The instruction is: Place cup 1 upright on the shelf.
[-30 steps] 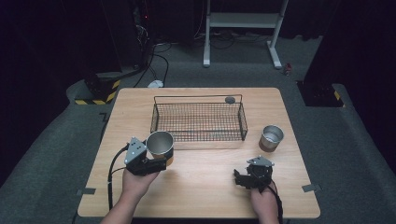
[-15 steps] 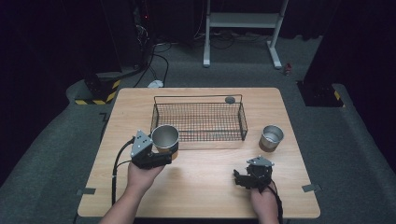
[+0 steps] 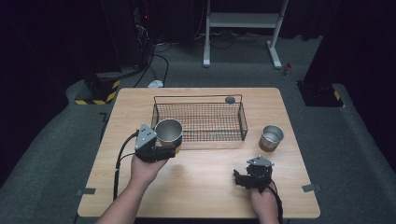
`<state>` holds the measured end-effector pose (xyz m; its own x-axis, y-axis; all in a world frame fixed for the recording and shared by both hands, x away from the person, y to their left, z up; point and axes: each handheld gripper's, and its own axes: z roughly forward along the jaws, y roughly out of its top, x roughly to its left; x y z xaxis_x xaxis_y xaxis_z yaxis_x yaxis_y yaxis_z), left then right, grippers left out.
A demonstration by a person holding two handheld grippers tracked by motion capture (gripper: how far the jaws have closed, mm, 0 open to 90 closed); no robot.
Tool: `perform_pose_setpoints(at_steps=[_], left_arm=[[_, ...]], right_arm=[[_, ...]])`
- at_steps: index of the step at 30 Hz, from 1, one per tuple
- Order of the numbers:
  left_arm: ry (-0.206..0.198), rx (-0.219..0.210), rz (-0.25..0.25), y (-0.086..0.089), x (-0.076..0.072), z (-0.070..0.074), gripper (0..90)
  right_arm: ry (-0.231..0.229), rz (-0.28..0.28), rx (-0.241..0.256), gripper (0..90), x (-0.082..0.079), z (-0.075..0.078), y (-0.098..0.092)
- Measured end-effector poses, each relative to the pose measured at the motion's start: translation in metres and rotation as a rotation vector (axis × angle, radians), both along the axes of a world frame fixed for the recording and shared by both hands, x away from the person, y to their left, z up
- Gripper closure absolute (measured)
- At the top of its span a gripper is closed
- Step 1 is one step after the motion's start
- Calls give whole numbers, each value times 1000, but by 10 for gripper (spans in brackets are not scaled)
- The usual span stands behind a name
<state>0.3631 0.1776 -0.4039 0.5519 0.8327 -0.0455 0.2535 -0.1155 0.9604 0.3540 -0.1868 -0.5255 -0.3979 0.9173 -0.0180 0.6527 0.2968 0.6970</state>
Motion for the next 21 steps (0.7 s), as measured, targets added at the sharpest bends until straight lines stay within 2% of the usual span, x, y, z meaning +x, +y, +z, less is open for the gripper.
perform_pose_setpoints(at_steps=[8, 12, 21], left_arm=[[12, -8, -2, -2, 12, 5, 136], [21, -32, 5, -1, 16, 5, 136], [18, -18, 18, -1, 26, 4, 136]], right_arm=[[0, 4, -1, 86, -1, 0, 0], [-2, 5, -2, 86, 0, 0, 0], [1, 6, 0, 87, -1, 0, 0]])
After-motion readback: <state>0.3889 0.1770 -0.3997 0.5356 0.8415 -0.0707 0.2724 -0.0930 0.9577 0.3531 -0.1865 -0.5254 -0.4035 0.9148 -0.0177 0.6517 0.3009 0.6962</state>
